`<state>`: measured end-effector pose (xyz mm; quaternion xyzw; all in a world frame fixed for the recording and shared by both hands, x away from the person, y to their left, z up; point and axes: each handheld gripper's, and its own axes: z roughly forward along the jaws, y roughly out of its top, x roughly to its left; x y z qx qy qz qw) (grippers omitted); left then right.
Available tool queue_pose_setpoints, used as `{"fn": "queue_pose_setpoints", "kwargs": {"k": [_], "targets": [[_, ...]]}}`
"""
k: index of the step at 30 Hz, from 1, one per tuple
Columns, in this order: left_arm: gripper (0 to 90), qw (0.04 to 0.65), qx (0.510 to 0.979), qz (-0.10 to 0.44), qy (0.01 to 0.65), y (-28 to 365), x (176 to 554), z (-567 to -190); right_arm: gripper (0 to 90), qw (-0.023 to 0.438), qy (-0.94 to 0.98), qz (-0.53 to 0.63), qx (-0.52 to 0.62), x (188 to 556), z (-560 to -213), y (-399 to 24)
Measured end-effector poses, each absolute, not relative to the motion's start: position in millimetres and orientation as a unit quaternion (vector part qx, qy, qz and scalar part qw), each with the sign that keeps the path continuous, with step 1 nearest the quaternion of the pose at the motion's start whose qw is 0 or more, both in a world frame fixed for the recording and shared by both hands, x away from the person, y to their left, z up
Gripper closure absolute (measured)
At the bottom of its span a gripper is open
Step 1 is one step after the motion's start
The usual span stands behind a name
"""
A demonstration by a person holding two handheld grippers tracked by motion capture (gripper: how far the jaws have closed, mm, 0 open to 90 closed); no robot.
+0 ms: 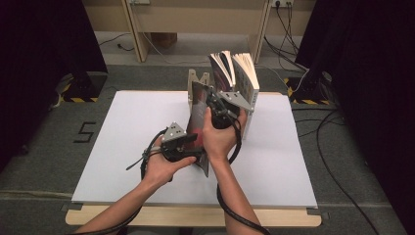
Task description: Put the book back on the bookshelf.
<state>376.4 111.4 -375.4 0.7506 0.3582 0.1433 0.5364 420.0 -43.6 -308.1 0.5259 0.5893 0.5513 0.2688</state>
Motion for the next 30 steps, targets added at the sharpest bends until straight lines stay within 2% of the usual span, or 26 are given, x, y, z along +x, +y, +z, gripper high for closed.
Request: {"fn": "queue_pose_setpoints", "kwargs": {"k": [13, 21, 30], "targets": [[38.6, 0.504, 0.761, 0.203, 0.353, 89.4, 390.5, -376.2, 87.2, 0.263, 0.591, 0.551, 0.528, 419.5, -307.0, -40.9], [47.2, 0.493, 0.759, 0.221, 0.364, 83.7, 390.0, -378.2, 86.8, 0.258, 0.602, 0.552, 0.516, 416.2, -305.3, -38.0], [61.3, 0.487, 0.756, 0.225, 0.374, 91.8, 382.8, -382.2, 86.8, 0.232, 0.631, 0.545, 0.501, 419.7, -304.1, -34.6]]}}
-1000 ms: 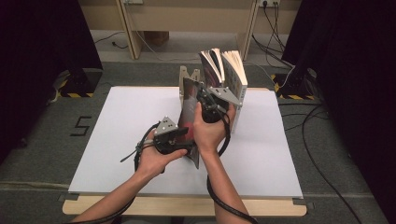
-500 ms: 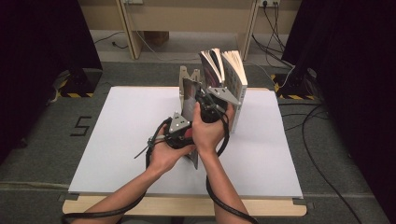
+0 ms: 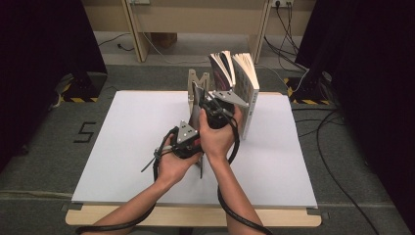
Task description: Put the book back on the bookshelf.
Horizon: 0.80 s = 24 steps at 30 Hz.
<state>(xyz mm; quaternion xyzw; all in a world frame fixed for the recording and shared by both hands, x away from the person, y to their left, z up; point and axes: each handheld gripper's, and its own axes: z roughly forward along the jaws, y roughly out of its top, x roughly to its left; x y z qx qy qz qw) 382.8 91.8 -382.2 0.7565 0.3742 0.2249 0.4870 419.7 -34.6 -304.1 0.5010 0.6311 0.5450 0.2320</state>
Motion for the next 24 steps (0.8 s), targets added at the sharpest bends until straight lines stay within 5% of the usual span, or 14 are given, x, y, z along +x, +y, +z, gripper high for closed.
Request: {"fn": "queue_pose_setpoints", "kwargs": {"k": [14, 24], "targets": [[82.2, 0.499, 0.715, 0.244, 0.425, 107.6, 369.0, -393.1, 83.1, 0.213, 0.658, 0.545, 0.474, 418.5, -305.5, -23.1], [86.6, 0.519, 0.695, 0.239, 0.435, 122.7, 368.7, -396.3, 63.6, 0.188, 0.668, 0.566, 0.445, 419.1, -301.6, -30.2]]}}
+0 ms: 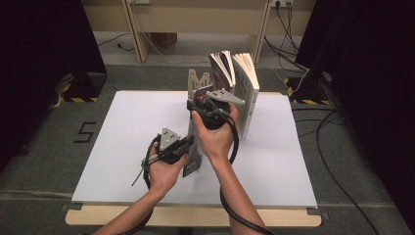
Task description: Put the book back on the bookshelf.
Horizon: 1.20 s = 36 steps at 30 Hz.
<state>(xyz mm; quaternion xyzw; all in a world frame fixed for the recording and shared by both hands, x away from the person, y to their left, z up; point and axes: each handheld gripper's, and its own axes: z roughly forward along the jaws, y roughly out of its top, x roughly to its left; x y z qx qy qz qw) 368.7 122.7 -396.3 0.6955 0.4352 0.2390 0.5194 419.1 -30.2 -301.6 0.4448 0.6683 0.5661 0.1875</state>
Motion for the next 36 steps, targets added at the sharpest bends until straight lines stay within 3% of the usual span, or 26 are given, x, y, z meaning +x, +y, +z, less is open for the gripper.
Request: {"fn": "queue_pose_setpoints", "kwargs": {"k": [14, 24, 36], "targets": [[86.8, 0.555, 0.662, 0.234, 0.447, 140.1, 371.2, -387.6, 60.3, 0.210, 0.616, 0.602, 0.462, 383.4, -299.4, -108.7], [86.8, 0.569, 0.644, 0.259, 0.442, 147.1, 380.9, -371.3, 61.1, 0.209, 0.608, 0.563, 0.519, 366.5, -346.3, -161.4], [86.9, 0.585, 0.621, 0.273, 0.445, 144.3, 401.9, -361.1, 61.1, 0.206, 0.616, 0.510, 0.564, 354.8, -403.9, -190.1]]}}
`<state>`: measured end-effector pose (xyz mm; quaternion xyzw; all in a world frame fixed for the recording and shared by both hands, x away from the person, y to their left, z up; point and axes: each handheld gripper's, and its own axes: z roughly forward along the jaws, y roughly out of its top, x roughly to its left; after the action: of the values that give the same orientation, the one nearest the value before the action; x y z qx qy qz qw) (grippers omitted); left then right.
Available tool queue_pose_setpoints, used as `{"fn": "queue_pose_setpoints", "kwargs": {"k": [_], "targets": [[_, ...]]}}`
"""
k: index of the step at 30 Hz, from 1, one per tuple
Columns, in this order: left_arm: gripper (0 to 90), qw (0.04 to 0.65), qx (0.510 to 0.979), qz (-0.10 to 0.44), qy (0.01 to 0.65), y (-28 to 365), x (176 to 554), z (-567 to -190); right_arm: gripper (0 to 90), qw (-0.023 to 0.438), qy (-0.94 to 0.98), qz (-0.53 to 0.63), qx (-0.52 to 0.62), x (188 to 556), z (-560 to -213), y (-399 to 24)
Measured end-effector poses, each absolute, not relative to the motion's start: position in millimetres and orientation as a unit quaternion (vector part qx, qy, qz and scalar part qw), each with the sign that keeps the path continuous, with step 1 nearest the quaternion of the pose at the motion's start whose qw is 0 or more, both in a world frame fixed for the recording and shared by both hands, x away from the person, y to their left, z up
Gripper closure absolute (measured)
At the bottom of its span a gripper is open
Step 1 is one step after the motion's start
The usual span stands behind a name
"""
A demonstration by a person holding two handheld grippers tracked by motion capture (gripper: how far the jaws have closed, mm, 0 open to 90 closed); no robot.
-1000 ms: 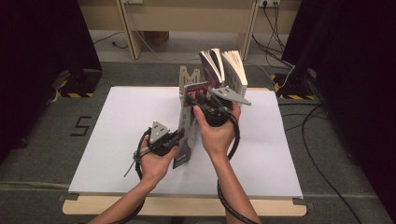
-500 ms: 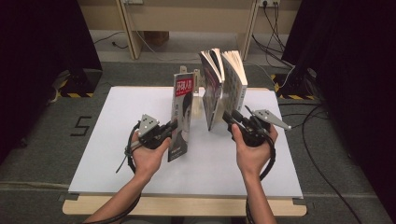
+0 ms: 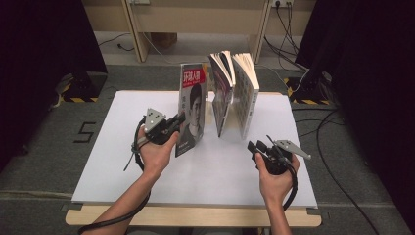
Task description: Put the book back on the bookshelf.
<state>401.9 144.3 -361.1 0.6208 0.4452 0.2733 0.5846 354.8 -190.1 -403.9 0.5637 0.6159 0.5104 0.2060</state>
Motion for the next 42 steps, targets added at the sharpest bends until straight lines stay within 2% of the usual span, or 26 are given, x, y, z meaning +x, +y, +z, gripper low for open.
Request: {"fn": "queue_pose_setpoints", "kwargs": {"k": [6, 35, 42], "targets": [[86.8, 0.587, 0.613, 0.287, 0.445, 142.2, 410.6, -362.9, 61.2, 0.206, 0.618, 0.494, 0.576, 355.6, -420.7, -197.0], [86.7, 0.604, 0.559, 0.361, 0.439, 117.9, 470.9, -385.6, 61.5, 0.208, 0.626, 0.475, 0.583, 360.9, -437.4, -198.5], [86.1, 0.599, 0.564, 0.385, 0.420, 118.0, 467.8, -391.5, 61.6, 0.207, 0.628, 0.470, 0.584, 361.4, -440.3, -199.6]]}}
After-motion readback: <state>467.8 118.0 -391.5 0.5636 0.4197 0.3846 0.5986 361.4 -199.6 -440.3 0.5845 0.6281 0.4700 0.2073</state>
